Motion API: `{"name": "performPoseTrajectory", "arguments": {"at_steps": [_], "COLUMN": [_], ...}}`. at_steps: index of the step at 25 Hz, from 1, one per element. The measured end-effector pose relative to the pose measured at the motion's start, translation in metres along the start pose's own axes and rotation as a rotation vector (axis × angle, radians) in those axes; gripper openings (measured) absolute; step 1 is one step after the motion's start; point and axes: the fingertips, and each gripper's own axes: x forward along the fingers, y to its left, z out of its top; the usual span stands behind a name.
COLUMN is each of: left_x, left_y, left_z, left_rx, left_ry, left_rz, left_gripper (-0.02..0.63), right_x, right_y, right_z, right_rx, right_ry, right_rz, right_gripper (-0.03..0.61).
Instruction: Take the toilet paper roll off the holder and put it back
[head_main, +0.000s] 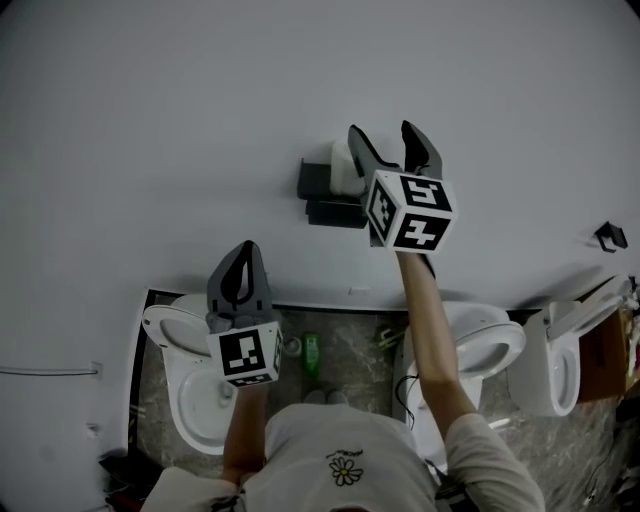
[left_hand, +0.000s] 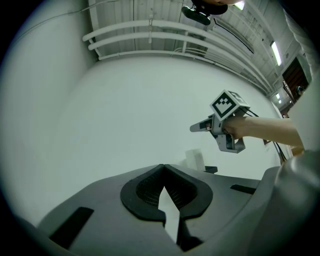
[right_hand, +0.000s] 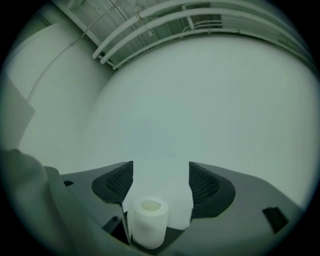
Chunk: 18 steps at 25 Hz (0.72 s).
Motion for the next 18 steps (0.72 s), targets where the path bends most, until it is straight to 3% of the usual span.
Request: {"name": "performPoseTrajectory", "arguments": {"at_steps": [7,13,14,16,18], "left_x": [0.012,0.023,0.025,0.029,0.03], "left_y": [-0.011,-0.029,-0.033,-0.04,-0.045], "left_z": [0.019,0.037,0.04,0.045,0.049], "left_rx": [0.012,0.026,0.027,0.023,0.017], "left_ry": [-0.046,-0.095,-0.103,-0.12,-0.135], "left_rz": [-0.034,-0.078,-0.086,-0.098,-0.108], "left_gripper": [0.017,0.017,0.017,0.017,0.017], "right_x": [-0.06,-0.121,-0.13,-0.146,-0.157], "right_y": [-0.013,-0.015,-0.017,-0.02,-0.024], "right_z": [0.068,0.085,0.082,0.07,0.053], "right_rx": [-0.085,-0.132,-0.148,-0.167,-0.157], "right_ry": [-0.222,-0.341,-0.348,-0.343,-0.316], "right_rz": [-0.042,-0.056,-0.072,-0.111,-0.139], "right_gripper": [0.305,0.303,0.271,0.112,0.083]}}
